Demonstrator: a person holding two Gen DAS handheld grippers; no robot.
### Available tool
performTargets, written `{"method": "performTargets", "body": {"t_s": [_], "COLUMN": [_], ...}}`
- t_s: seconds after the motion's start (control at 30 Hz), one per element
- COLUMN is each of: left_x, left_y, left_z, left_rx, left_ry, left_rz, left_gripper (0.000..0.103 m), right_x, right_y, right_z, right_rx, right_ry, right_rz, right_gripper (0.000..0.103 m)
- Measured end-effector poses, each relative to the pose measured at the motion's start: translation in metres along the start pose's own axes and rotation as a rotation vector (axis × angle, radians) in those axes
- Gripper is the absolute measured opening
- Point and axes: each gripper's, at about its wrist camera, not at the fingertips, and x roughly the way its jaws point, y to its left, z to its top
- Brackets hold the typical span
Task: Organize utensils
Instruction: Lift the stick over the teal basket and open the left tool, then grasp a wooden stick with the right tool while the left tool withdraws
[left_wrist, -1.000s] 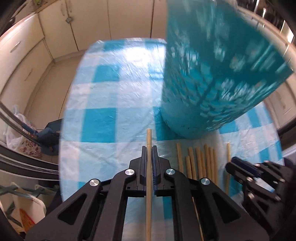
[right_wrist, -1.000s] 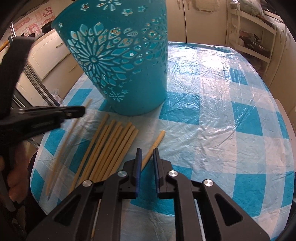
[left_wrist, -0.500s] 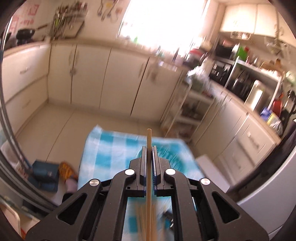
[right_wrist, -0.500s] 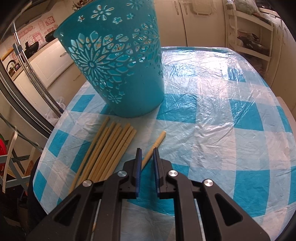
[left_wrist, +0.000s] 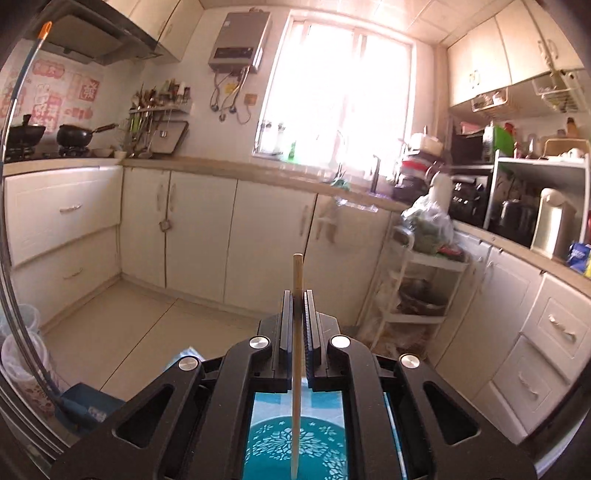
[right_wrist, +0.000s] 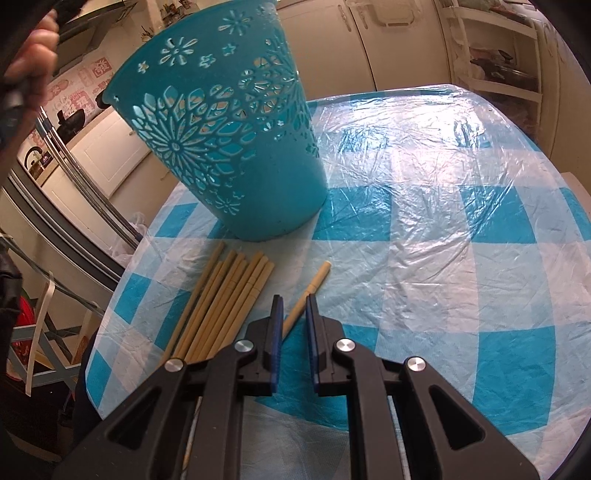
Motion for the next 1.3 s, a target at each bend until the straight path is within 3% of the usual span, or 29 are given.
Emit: {"method": "performTargets", "body": {"t_s": [0.27, 0.43, 0.47, 0.5, 0.57, 0.67, 0.8, 0.87, 0.97, 1.13, 1.3], "left_x": [0.017, 0.005, 0.001, -0.004, -0.016, -0.034, -0.054, -0.06, -0.061, -0.052, -0.049], "left_y": [0.012, 0.031, 0.036, 0.043, 0.059, 0.081, 0.109, 0.125, 0.139, 0.161, 0.162], "left_z": [-0.056, -0.073, -0.073, -0.074, -0.076, -0.082, -0.093, -0.105, -0.12, -0.152, -0.171], "left_rx": [0.087, 0.099, 0.089, 0.076, 0.044, 0.02, -0.015, -0.035, -0.055, -0.107, -0.105], "left_ry": [0.144, 0.208, 0.212, 0.215, 0.207, 0.214, 0.227, 0.251, 0.288, 0.383, 0.422], "left_rz": [0.05, 0.058, 0.062, 0.068, 0.083, 0.086, 0.102, 0.114, 0.13, 0.162, 0.162], "left_gripper": [0.005, 0.011, 0.019, 0.033, 0.047, 0.048, 0.052, 0.053, 0.056, 0.057, 0.059], "right_x": [-0.006, -0.005, -0.004, -0.002, 0.002, 0.007, 0.007, 0.008, 0.009, 0.014, 0.016], "right_y": [-0.001, 0.008, 0.011, 0.017, 0.027, 0.039, 0.033, 0.025, 0.015, 0.024, 0.032], "right_z": [0.002, 0.005, 0.005, 0.005, 0.005, 0.004, 0.012, 0.018, 0.027, 0.023, 0.016], "right_rx": [0.03, 0.002, -0.009, -0.038, -0.106, -0.24, -0.385, -0.386, -0.335, -0.317, -0.308], "right_ry": [0.033, 0.063, 0.066, 0.072, 0.079, 0.097, 0.195, 0.242, 0.274, 0.252, 0.24], "right_rz": [-0.015, -0.095, -0.112, -0.147, -0.204, -0.246, -0.167, -0.133, -0.182, -0.248, -0.232], "right_gripper": [0.013, 0.014, 0.015, 0.015, 0.015, 0.015, 0.014, 0.012, 0.013, 0.015, 0.006]}}
